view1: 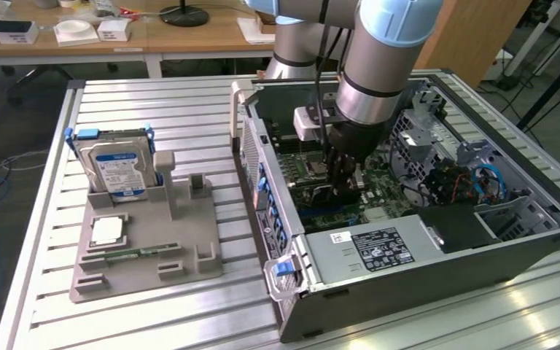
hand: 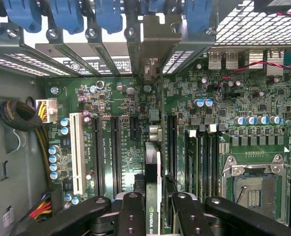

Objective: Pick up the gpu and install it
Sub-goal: 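Insert the gpu into the slot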

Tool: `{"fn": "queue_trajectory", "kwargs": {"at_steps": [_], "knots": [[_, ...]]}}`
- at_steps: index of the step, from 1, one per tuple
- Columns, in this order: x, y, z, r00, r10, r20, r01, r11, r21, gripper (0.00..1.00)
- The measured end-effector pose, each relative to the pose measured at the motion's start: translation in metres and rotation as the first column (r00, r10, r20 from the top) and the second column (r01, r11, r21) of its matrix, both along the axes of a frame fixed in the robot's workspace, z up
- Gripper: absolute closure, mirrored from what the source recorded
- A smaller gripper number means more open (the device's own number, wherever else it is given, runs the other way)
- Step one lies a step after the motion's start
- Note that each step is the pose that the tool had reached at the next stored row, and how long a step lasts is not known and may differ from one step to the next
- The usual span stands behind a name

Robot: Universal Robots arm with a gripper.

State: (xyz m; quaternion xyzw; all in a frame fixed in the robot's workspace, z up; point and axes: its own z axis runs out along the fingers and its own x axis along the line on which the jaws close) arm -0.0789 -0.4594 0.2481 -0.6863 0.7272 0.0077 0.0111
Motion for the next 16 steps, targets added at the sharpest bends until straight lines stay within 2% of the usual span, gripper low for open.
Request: {"fn": "queue_trajectory", "kwargs": {"at_steps": [4,16], "knots": [[0.0000,0.0001,0.0060,1.0000,0.000,0.0001,0.000,1.0000,0.0003,0.74],[-0.0013,0.0000,0.0051,1.0000,0.001,0.0003,-0.001,1.0000,0.0016,0.74]]}}
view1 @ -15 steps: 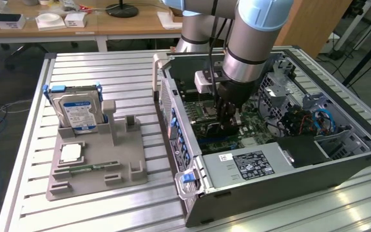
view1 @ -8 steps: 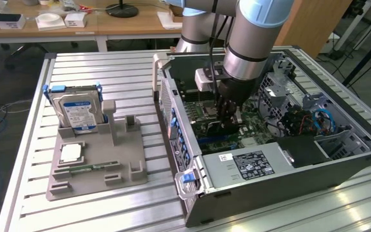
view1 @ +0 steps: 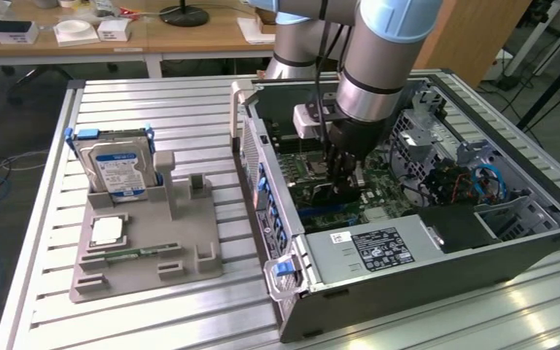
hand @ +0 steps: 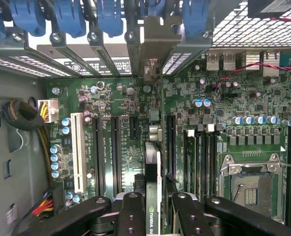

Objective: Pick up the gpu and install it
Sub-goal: 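Insert the gpu into the slot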

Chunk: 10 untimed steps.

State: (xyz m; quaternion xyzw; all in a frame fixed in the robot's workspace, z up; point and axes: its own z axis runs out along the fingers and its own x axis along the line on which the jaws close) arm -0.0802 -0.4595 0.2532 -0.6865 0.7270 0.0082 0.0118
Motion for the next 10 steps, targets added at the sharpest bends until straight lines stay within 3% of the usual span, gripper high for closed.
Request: {"fn": "queue_trajectory", "kwargs": {"at_steps": [10], "knots": [[-0.0003,0.0001,-0.0022,1.0000,0.000,0.0004,0.000,1.0000,0.0008,0.74]]}}
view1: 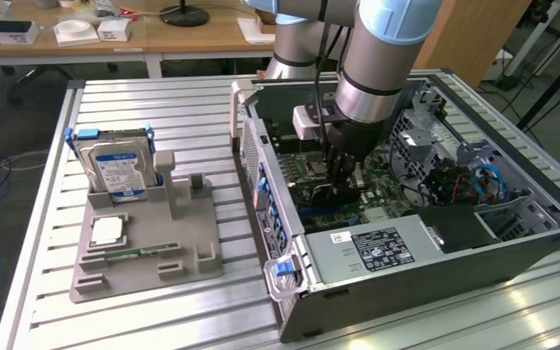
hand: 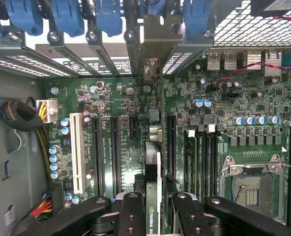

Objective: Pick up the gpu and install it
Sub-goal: 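Insert the gpu into the slot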

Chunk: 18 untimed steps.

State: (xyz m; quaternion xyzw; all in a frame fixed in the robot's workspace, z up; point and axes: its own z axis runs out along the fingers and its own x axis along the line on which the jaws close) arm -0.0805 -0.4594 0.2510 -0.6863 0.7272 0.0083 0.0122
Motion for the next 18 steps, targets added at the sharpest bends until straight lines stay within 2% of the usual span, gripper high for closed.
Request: {"fn": "queue_trajectory", "kwargs": {"at_steps": [14,18], "knots": [[0.0031,-0.0001,0.0035,1.0000,0.000,-0.0035,0.000,1.0000,0.0001,0.74],[0.0041,-0.0018,0.0035,1.0000,0.000,-0.0037,0.000,1.0000,0.0001,0.74]]}}
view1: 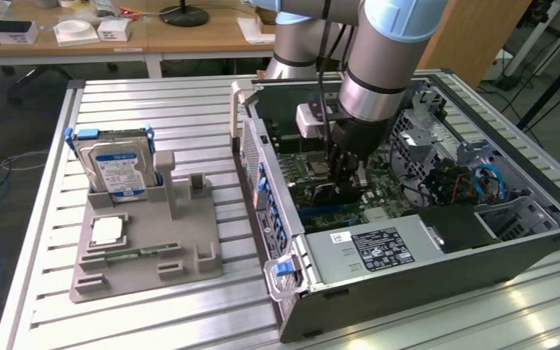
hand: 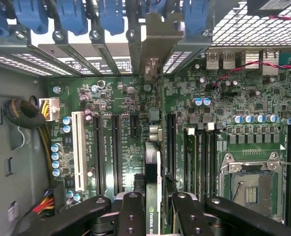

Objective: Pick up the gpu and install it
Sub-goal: 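Insert the gpu into the slot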

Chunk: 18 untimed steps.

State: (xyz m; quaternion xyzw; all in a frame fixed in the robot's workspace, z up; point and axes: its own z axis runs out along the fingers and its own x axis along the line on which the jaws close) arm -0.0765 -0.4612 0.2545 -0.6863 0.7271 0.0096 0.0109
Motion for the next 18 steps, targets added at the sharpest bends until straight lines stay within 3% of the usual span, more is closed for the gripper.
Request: {"fn": "queue_trajectory", "kwargs": {"at_steps": [5,18], "knots": [[0.0006,-0.0027,0.0000,1.0000,0.000,0.0000,0.000,1.0000,0.0006,0.74],[0.0007,-0.0029,-0.0002,1.0000,-0.007,0.0000,0.007,1.0000,0.0005,0.74]]}}
